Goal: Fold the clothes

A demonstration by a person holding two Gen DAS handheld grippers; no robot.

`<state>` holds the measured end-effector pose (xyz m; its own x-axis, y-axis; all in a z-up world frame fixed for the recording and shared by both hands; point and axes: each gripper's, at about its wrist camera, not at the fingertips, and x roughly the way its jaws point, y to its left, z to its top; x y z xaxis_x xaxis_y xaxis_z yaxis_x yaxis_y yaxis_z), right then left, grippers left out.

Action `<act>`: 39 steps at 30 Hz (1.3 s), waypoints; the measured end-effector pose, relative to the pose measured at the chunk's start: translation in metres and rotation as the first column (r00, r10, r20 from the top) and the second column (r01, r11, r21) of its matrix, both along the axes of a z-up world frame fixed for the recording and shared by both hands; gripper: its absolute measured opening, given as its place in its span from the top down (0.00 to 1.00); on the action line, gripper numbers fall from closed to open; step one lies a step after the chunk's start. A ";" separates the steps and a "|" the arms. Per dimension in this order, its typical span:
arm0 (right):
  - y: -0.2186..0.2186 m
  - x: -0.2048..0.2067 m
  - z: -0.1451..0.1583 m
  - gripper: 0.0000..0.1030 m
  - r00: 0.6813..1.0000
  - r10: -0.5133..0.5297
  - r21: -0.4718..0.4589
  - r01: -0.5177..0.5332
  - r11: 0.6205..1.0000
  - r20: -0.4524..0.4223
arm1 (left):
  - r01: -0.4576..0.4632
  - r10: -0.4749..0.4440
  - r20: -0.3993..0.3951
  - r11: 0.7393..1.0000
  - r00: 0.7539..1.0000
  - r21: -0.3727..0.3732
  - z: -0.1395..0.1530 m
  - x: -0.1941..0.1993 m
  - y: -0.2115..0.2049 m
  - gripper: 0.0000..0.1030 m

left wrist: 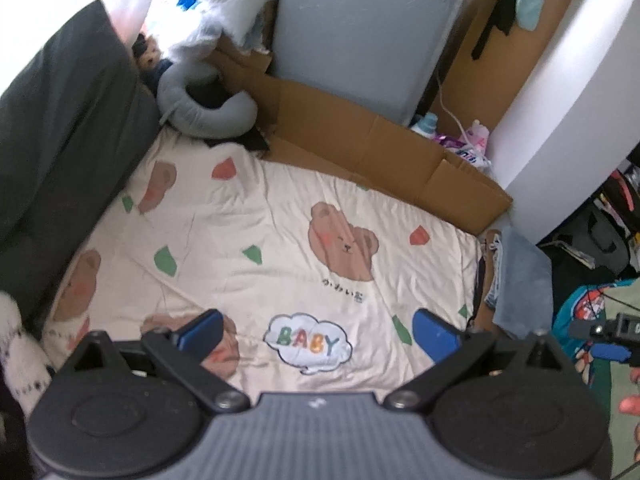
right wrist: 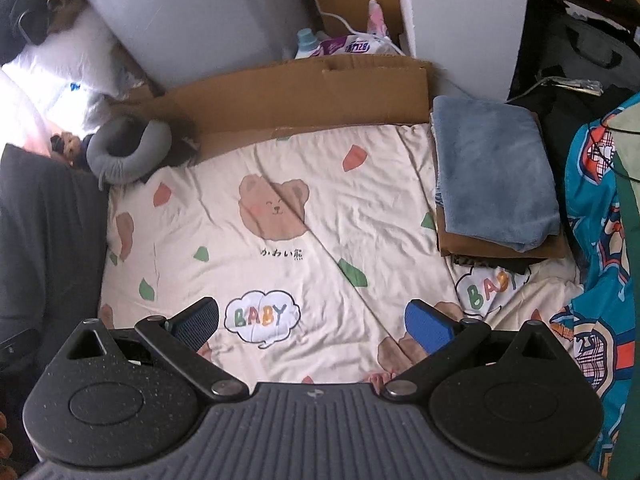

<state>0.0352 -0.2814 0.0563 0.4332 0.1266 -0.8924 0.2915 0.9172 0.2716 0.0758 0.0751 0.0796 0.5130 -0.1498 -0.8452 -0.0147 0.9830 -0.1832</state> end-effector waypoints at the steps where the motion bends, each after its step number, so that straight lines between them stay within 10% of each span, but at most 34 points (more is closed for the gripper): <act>1: 0.004 0.000 -0.002 0.01 1.000 0.011 -0.008 -0.011 1.000 -0.003 | 0.003 -0.003 0.006 1.000 1.000 0.004 -0.001 -0.003 -0.003 0.03; 39: 0.075 -0.035 -0.014 0.01 0.965 0.254 -0.240 -0.232 0.942 0.063 | -0.033 0.031 0.026 0.996 0.999 0.083 -0.034 -0.028 -0.041 0.02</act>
